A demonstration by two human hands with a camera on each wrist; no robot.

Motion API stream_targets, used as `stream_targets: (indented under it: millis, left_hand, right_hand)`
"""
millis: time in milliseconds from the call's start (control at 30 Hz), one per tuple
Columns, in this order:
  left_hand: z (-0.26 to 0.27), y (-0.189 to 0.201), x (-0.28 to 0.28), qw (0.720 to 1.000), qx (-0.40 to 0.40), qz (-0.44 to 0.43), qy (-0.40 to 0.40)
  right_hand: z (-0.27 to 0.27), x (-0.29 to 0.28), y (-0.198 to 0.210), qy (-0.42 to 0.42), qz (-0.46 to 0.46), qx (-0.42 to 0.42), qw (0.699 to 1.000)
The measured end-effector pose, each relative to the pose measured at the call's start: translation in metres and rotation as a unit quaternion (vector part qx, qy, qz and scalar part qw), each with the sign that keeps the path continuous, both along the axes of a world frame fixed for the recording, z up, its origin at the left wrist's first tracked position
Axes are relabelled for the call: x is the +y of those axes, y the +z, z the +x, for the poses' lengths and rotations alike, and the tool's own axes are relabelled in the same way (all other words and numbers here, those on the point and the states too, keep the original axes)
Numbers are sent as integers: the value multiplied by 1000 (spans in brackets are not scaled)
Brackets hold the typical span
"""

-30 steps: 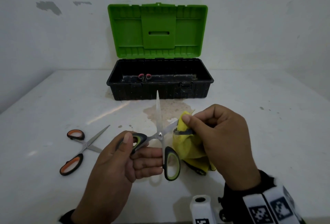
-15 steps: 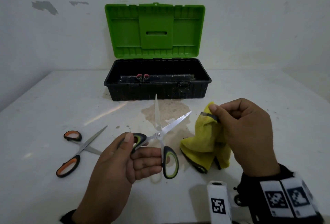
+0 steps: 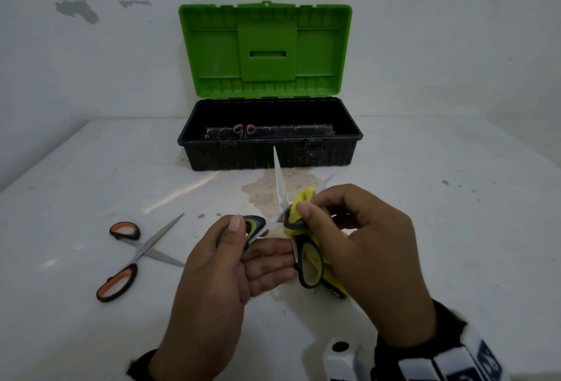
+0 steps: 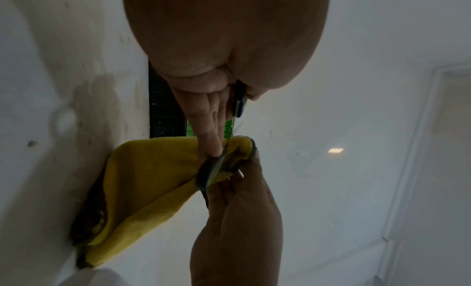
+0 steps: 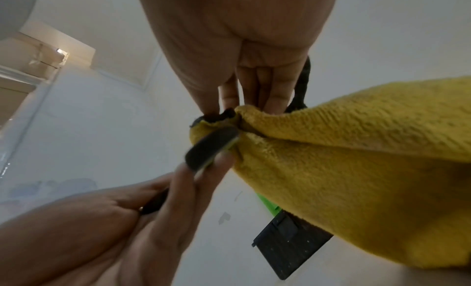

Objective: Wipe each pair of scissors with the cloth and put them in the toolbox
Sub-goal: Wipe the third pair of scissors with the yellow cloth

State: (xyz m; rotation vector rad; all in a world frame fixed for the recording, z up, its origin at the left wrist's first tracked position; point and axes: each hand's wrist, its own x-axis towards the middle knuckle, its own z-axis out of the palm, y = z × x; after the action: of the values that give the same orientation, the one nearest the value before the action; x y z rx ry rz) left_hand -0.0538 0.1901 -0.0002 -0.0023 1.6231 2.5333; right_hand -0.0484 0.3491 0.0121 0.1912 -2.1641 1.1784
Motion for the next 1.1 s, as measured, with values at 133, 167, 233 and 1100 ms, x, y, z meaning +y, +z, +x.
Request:
stream_targets:
  millis: [133, 167, 233, 1100]
  left_hand:
    - [0, -1, 1, 1000, 14, -13, 4]
    - [0, -1, 2, 1000, 18, -15, 4]
    - [1, -1, 2, 1000, 25, -16, 3]
    - [1, -1, -7, 1000, 25, -16, 7]
  right_hand:
    - [5, -7, -3, -11, 11, -15, 1000]
    - [5, -8, -4, -16, 15, -17, 1000]
    - [5, -8, -6, -19, 16, -16, 1000]
    - [-5, -1, -9, -30, 17, 49, 998]
